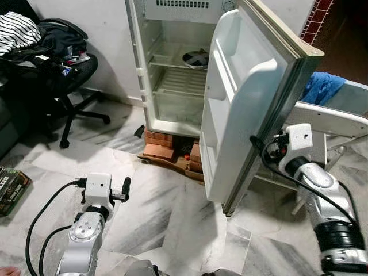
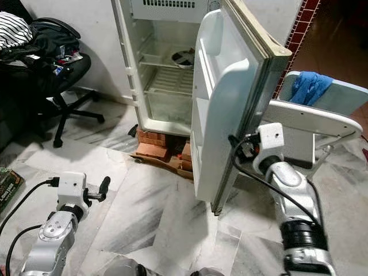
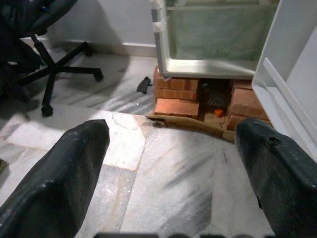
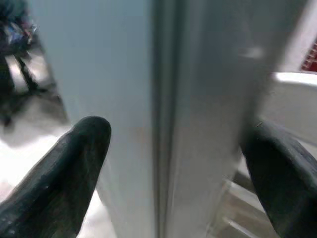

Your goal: Restocking fridge

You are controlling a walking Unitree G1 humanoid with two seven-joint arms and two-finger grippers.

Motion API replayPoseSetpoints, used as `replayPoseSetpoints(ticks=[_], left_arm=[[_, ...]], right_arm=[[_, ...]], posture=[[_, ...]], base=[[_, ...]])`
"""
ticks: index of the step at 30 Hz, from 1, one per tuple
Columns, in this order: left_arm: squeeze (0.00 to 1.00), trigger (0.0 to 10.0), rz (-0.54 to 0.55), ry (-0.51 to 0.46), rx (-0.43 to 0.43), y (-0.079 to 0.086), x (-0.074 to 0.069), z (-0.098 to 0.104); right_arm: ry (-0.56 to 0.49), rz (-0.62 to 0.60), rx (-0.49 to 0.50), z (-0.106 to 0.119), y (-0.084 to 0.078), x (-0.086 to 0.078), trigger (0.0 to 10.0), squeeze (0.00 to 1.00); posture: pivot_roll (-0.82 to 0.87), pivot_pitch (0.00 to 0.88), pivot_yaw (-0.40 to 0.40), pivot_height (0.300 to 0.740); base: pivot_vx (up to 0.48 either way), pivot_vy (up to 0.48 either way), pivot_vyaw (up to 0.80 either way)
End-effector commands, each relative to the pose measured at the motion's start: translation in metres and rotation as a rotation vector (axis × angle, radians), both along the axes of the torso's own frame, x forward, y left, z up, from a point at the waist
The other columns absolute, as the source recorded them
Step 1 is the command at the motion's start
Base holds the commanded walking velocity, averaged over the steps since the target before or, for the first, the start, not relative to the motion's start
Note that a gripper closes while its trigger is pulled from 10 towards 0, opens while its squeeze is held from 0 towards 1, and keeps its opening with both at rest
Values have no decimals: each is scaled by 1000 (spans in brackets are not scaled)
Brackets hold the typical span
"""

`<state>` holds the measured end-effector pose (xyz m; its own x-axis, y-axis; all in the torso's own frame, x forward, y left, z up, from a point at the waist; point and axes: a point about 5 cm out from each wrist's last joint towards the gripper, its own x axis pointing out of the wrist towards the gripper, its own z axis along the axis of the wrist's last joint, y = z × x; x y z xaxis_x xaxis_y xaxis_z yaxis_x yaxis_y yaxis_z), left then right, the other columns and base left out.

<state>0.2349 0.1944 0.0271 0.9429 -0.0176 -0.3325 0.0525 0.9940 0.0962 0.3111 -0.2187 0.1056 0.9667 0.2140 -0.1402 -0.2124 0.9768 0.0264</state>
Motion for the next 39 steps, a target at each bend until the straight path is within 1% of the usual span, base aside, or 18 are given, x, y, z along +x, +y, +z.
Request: replayPoseSetpoints(ticks=[1, 3, 4, 5, 6, 8, 10, 12, 15, 20, 23, 26, 28, 33, 34, 36, 37, 39], left_arm=[[0, 10000, -5, 7, 5, 1, 2, 0], [0, 10000, -7, 5, 3, 0, 2, 0], [0, 10000, -9, 4, 2, -1, 2, 0], [0, 10000, -9, 4, 2, -1, 2, 0], [0, 10000, -10, 5, 1, -1, 2, 0], [0, 10000, -12, 7, 0, -2, 2, -1], [0, 10000, -14, 9, -2, -2, 2, -2], [0, 10000, -13, 7, -3, -3, 3, -1], [0, 10000, 6, 6, -16, -3, 5, -1], [0, 10000, 7, -21, -23, -3, 11, 7], [0, 10000, -23, -52, -12, -6, 14, 13], [0, 10000, -46, -75, -7, -10, 17, 17], [0, 10000, -56, -114, -7, -12, 21, 24], [0, 10000, -41, -147, -22, -12, 24, 31], [0, 10000, -34, -158, -35, -12, 25, 32], [0, 10000, -50, -159, -36, -16, 26, 30], [0, 10000, -70, -157, -43, -20, 26, 27], [0, 10000, -80, -159, -37, -21, 27, 25]], right_arm=[[-105, 102, 106, 26, 27, 6, 10000, 0], [-139, 214, 228, 38, 46, 2, 10000, 0], [-161, 336, 287, 46, 61, -6, 10000, 0], [-161, 336, 287, 46, 61, -6, 10000, 0], [-155, 458, 307, 47, 73, -18, 10000, 0], [-137, 531, 303, 44, 79, -27, 10000, 0], [-90, 462, 188, 23, 73, -26, 10000, 0], [-28, 369, 164, 5, 61, -24, 10000, 0], [2, 260, 141, -6, 50, -26, 10000, 0], [-22, 121, 120, -7, 50, -31, 10000, 0], [-31, 147, 95, -10, 62, -36, 10000, 0], [-53, 116, 78, -10, 65, -38, 10000, 0], [-88, 32, 68, -6, 63, -37, 10000, 0], [-86, -51, 47, -8, 61, -38, 10000, 0], [-93, -71, 77, -11, 62, -41, 10000, 0], [-101, -126, 70, -13, 58, -43, 10000, 0], [-107, -191, 32, -15, 52, -43, 10000, 0], [-109, -221, 23, -16, 48, -43, 10000, 0]], posture=[[2, 50, 1, 740], [3, 48, 0, 740], [2, 48, -1, 740], [2, 48, -1, 740], [-3, 46, -2, 740], [-4, 45, -3, 740], [-5, 45, -3, 740], [-5, 45, -5, 740], [-7, 44, -4, 740], [-15, 51, -3, 740], [-15, 63, -3, 740], [-24, 66, -1, 740], [-29, 63, 0, 740], [-40, 51, 0, 740], [-50, 40, -3, 740], [-52, 32, -3, 740], [-52, 27, -5, 740], [-55, 21, 1, 740]], base=[[0, 0, 0], [0, 0, 0], [0, 0, 0], [0, 0, 0], [0, 0, 0], [0, 0, 0], [0, 0, 0], [0, 0, 0], [0, 0, 0], [0, 232, 0], [0, 480, 0], [0, 480, 0], [0, 480, 0], [0, 480, 0], [0, 480, 0], [0, 480, 0], [0, 480, 0], [0, 480, 0]])
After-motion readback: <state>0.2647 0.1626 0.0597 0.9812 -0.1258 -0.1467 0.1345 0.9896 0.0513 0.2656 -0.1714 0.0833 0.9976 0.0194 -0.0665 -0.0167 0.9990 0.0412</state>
